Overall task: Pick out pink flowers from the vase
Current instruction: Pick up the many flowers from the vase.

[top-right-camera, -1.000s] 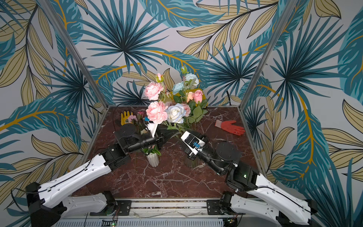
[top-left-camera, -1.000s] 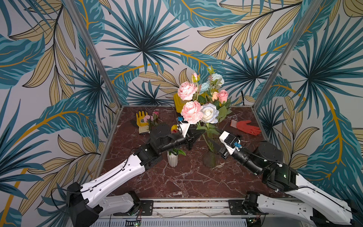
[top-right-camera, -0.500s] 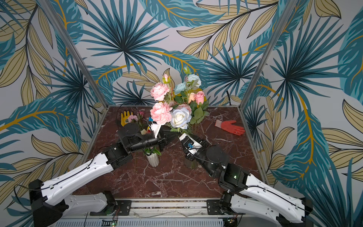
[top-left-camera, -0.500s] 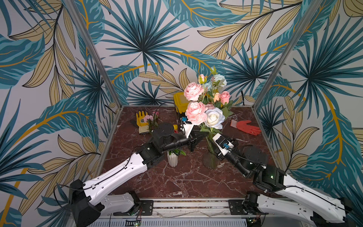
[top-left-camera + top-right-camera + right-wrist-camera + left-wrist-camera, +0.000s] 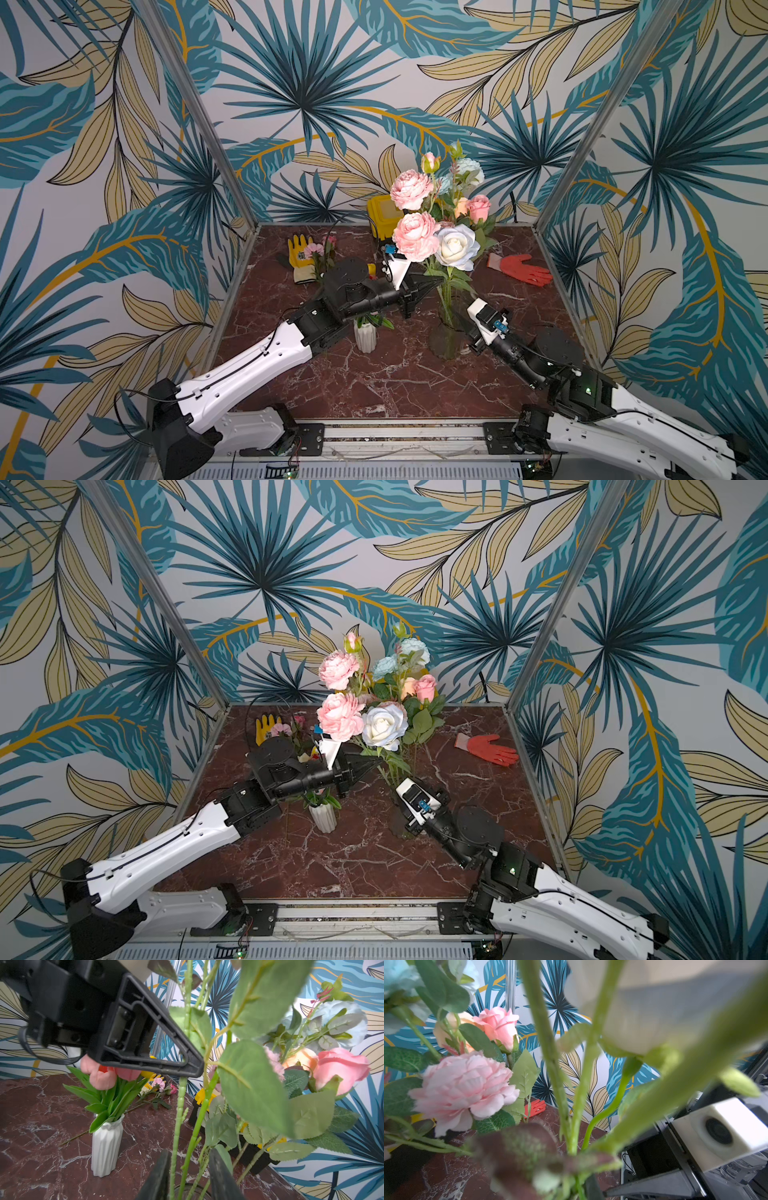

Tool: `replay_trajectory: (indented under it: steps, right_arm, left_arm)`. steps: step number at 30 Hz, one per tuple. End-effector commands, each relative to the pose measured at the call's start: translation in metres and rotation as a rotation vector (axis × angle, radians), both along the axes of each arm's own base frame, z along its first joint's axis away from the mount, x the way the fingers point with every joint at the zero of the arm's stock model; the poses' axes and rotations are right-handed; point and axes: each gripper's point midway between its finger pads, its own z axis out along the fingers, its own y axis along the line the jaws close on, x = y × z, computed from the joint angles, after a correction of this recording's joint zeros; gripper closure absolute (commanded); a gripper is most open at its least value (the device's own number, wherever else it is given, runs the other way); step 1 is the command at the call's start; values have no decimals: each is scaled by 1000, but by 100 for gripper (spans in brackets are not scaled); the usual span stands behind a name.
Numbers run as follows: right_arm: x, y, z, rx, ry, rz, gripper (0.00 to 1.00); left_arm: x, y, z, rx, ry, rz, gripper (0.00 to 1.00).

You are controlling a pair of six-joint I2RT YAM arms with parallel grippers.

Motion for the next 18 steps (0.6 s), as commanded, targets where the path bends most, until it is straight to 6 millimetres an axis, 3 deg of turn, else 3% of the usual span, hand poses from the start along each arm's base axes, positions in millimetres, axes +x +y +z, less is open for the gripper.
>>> replay_trajectory:
  steps: [1,10,18]
  right_arm:
    - [-3,13,-19,-24,61,55,66]
    - [11,27,-26,-52,57,21,66]
    - [17,25,-26,-46,49,-14,67]
  left_arm:
    - [-10,0,28,-49,-25,-39,100]
    - [-12,-1,26,-49,-11,-51,100]
    - [-13,-2,21,-44,3,-59,100]
